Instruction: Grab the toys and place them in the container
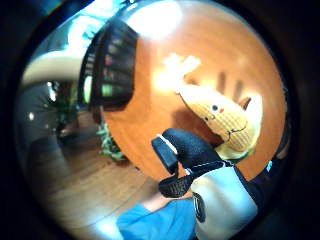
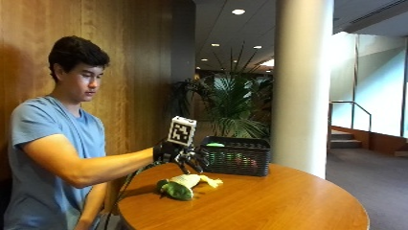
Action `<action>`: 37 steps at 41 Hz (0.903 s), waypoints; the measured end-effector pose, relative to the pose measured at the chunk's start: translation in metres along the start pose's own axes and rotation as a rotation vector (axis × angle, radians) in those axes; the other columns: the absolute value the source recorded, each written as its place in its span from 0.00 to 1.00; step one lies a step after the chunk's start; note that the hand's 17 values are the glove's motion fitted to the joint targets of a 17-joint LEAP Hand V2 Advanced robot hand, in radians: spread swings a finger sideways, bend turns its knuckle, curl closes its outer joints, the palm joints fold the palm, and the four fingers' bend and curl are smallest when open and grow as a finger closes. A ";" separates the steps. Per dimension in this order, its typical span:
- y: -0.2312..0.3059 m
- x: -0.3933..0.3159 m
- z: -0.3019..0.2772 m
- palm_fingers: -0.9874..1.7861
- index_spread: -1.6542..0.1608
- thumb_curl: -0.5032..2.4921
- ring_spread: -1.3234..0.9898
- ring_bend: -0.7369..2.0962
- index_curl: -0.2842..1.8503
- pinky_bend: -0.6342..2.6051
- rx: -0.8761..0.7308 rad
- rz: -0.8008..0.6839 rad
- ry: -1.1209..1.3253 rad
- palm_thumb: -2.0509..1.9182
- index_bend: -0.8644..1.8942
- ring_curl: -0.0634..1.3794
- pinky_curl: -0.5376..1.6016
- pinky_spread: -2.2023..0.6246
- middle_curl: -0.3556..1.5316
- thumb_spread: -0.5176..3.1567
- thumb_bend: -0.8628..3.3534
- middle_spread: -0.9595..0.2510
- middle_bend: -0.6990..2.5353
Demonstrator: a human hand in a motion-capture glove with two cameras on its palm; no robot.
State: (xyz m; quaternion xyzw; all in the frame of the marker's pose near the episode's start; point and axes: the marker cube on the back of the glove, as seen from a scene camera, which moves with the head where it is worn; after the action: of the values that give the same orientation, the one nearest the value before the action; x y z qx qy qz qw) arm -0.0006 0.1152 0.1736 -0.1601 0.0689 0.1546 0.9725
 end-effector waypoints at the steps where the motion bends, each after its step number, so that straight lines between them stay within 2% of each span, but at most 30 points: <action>1: 0.001 -0.001 0.010 0.27 0.77 0.26 0.63 0.49 0.19 0.65 -0.016 -0.008 -0.006 0.52 0.32 0.27 0.41 0.81 0.38 0.44 0.20 0.92 0.27; 8: 0.012 -0.002 0.066 0.27 0.77 0.26 0.63 0.49 0.18 0.64 -0.080 -0.125 0.061 0.52 0.32 0.27 0.41 0.81 0.38 0.45 0.20 0.91 0.27; 12: 0.015 -0.010 0.081 0.27 0.77 0.26 0.63 0.49 0.17 0.64 -0.090 -0.098 -0.038 0.52 0.32 0.27 0.41 0.81 0.38 0.45 0.20 0.91 0.27; 16: 0.016 -0.001 0.090 0.30 0.77 0.26 0.62 0.52 0.17 0.62 -0.042 -0.143 0.081 0.53 0.32 0.28 0.40 0.81 0.39 0.46 0.20 0.89 0.28; 20: 0.015 -0.006 0.089 0.34 0.77 0.26 0.59 0.57 0.16 0.61 0.037 -0.144 0.081 0.54 0.31 0.31 0.40 0.79 0.40 0.47 0.21 0.87 0.31; 24: 0.012 -0.019 0.083 0.42 0.76 0.26 0.53 0.63 0.14 0.60 0.109 -0.084 -0.012 0.55 0.31 0.33 0.39 0.74 0.43 0.50 0.22 0.82 0.36; 25: 0.011 -0.021 0.081 0.49 0.75 0.27 0.51 0.67 0.14 0.61 0.123 -0.089 -0.030 0.56 0.31 0.35 0.39 0.72 0.44 0.51 0.22 0.80 0.39; 29: 0.005 -0.022 0.069 0.49 0.75 0.26 0.48 0.70 0.13 0.61 0.157 -0.118 -0.075 0.57 0.31 0.37 0.40 0.70 0.46 0.53 0.23 0.77 0.41; 31: 0.000 -0.022 0.055 0.57 0.74 0.27 0.46 0.73 0.12 0.62 0.174 -0.123 -0.078 0.59 0.32 0.39 0.40 0.68 0.47 0.55 0.24 0.73 0.43; 37: -0.015 -0.009 -0.020 0.60 0.74 0.28 0.44 0.78 0.13 0.64 0.260 -0.218 -0.035 0.63 0.32 0.41 0.42 0.66 0.50 0.57 0.26 0.66 0.47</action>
State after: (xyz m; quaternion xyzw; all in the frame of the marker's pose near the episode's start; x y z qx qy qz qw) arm -0.0061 0.0923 0.1606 -0.0368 0.0537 0.0408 0.9970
